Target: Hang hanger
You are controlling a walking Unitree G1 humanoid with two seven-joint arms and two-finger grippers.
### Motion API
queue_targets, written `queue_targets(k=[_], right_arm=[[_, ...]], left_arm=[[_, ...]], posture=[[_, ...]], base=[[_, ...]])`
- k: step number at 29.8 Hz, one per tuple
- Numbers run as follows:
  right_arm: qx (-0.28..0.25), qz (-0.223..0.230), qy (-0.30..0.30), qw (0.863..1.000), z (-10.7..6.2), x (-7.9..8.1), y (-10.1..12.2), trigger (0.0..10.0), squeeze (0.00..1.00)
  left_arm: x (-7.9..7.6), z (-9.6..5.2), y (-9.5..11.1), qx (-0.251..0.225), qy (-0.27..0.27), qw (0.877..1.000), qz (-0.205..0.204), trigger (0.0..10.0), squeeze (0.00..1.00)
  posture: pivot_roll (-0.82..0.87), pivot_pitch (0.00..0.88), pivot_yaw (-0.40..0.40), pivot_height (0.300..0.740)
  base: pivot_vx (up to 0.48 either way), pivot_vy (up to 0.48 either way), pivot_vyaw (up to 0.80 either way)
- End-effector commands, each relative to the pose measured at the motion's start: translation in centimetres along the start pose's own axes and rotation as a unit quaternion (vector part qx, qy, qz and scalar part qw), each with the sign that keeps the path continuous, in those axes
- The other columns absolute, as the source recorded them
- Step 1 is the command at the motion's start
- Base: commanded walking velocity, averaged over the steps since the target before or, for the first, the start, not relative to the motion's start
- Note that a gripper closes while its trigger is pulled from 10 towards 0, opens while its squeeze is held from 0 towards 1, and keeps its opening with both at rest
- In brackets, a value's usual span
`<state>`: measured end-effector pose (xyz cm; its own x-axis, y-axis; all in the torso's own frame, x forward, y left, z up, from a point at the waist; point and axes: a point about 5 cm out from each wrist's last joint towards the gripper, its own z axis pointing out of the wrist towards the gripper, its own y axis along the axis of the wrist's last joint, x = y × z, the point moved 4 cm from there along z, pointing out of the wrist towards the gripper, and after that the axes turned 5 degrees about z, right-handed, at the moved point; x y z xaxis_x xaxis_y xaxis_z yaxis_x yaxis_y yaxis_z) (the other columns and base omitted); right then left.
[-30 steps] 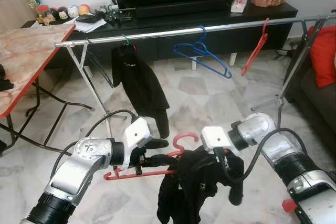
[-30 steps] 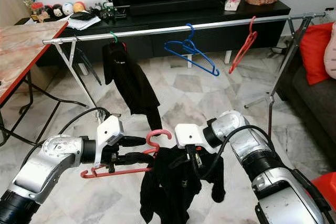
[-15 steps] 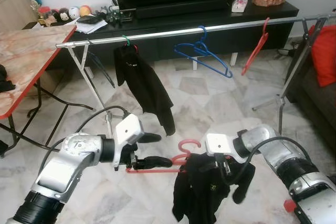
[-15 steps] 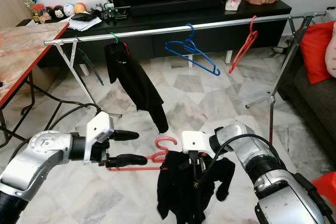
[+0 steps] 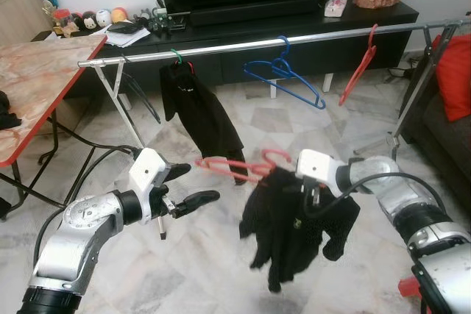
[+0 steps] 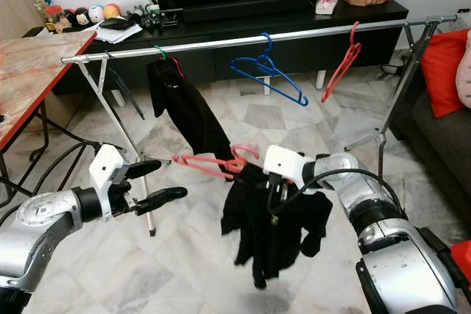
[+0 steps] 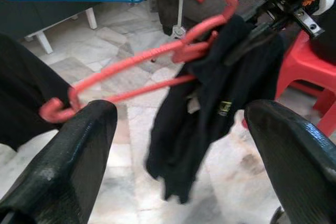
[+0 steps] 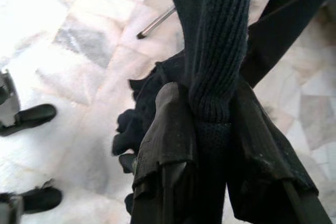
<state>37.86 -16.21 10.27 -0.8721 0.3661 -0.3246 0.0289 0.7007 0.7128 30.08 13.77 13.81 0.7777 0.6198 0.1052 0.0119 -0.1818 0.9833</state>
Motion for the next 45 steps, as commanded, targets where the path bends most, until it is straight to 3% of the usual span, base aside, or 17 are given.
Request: queue_targets(k=[1, 5, 6, 7, 11, 14, 18, 20, 24, 25, 26, 28, 29, 30, 34, 44, 45], right_arm=[[-0.043, -0.021, -0.016, 0.999, -0.2, -1.1, 2.6, 0.0, 0.0], [-0.045, -0.022, -0.019, 0.999, -0.1, -1.2, 2.7, 0.0, 0.0], [-0.092, 0.033, -0.017, 0.995, 0.7, -0.3, 3.1, 0.0, 0.0], [-0.106, 0.053, -0.014, 0.993, 1.0, 0.2, 3.0, 0.0, 0.0], [-0.092, 0.097, -0.041, 0.99, 1.8, 1.4, 0.8, 0.0, 0.0], [-0.092, 0.128, -0.071, 0.985, 1.8, 1.2, 0.1, 0.0, 0.0], [-0.101, 0.198, -0.148, 0.964, 1.7, 0.3, -0.8, 0.0, 0.0], [-0.098, 0.23, -0.173, 0.953, 1.9, 0.7, -1.7, 0.0, 0.0], [-0.087, 0.253, -0.192, 0.944, 2.1, 1.7, -3.0, 0.0, 0.0], [-0.089, 0.275, -0.218, 0.932, 2.1, 2.0, -3.5, 3.9, 0.0], [-0.09, 0.286, -0.23, 0.926, 2.1, 2.1, -3.7, 9.6, 0.0], [-0.109, 0.304, -0.249, 0.913, 2.3, 2.6, -3.5, 10.0, 0.0], [-0.122, 0.323, -0.268, 0.9, 2.3, 2.9, -3.3, 10.0, 0.0], [-0.122, 0.323, -0.268, 0.9, 2.3, 2.9, -3.3, 10.0, 0.0], [-0.16, 0.36, -0.301, 0.869, 2.8, 3.6, -2.1, 10.0, 0.0], [-0.163, 0.377, -0.327, 0.851, 2.5, 3.5, -1.5, 10.0, 0.0], [-0.166, 0.371, -0.331, 0.852, 2.3, 2.9, -1.0, 10.0, 0.0]], left_arm=[[0.8, -0.4, -0.8, -0.003, 0.035, 0.999, -0.026, 10.0, 0.0], [0.8, -0.4, -0.9, -0.005, 0.042, 0.999, -0.03, 10.0, 0.0], [1.6, -0.1, -2.0, 0.001, 0.095, 0.995, -0.032, 10.0, 0.0], [1.8, -0.1, -2.5, 0.003, 0.112, 0.993, -0.033, 10.0, 0.0], [2.0, -0.4, -3.5, 0.007, 0.15, 0.988, -0.039, 10.0, 0.0], [2.1, -0.5, -3.6, 0.004, 0.162, 0.986, -0.046, 10.0, 0.0], [3.1, -0.6, -3.4, -0.012, 0.213, 0.976, -0.045, 10.0, 0.0], [3.4, -0.5, -3.4, -0.019, 0.237, 0.97, -0.045, 10.0, 0.0], [3.8, -0.9, -3.6, -0.02, 0.274, 0.961, -0.044, 10.0, 0.0], [4.5, -1.4, -4.0, -0.016, 0.31, 0.949, -0.046, 10.0, 0.0], [4.8, -1.7, -4.1, -0.014, 0.328, 0.944, -0.045, 10.0, 0.0], [5.4, -2.4, -4.3, -0.018, 0.368, 0.928, -0.052, 10.0, 0.0], [5.5, -2.6, -4.3, -0.016, 0.383, 0.923, -0.039, 10.0, 0.0], [5.5, -2.6, -4.3, -0.016, 0.383, 0.923, -0.039, 10.0, 0.0], [5.1, -3.0, -4.0, -0.03, 0.413, 0.91, -0.03, 10.0, 0.0], [4.6, -2.8, -4.2, -0.037, 0.424, 0.904, -0.035, 10.0, 0.0], [4.7, -2.5, -4.0, -0.045, 0.425, 0.903, -0.04, 10.0, 0.0]], posture=[[-0.04, 0.0, 0.129, 0.74], [-0.04, 0.0, 0.129, 0.74], [-0.05, 0.0, 0.125, 0.74], [-0.05, 0.0, 0.125, 0.74], [-0.05, 0.0, 0.127, 0.74], [-0.05, 0.0, 0.128, 0.74], [-0.05, 0.0, 0.128, 0.74], [-0.05, 0.003, 0.125, 0.74], [-0.06, 0.012, 0.126, 0.74], [-0.06, 0.017, 0.126, 0.74], [-0.06, 0.017, 0.126, 0.74], [-0.07, 0.02, 0.124, 0.74], [-0.07, 0.019, 0.123, 0.74], [-0.07, 0.019, 0.123, 0.74], [-0.06, 0.015, 0.118, 0.74], [-0.06, 0.009, 0.113, 0.74], [-0.07, 0.0, 0.109, 0.74]], base=[[0.0, 0.0, 0.0], [0.0, 0.0, 0.0], [0.0, 0.0, 0.0], [0.0, 0.0, 0.0], [0.0, 0.0, 0.0], [0.0, 0.0, 0.0], [0.0, 0.0, 0.0], [0.0, 0.0, 0.0], [0.0, 0.0, 0.0], [0.0, 0.0, 0.0], [0.0, 0.0, 0.0], [0.0, 0.0, 0.0], [0.0, 0.0, 0.0], [0.0, 0.0, 0.0], [0.0, 0.0, 0.0], [0.0, 0.0, 0.0], [0.0, 0.0, -0.8]])
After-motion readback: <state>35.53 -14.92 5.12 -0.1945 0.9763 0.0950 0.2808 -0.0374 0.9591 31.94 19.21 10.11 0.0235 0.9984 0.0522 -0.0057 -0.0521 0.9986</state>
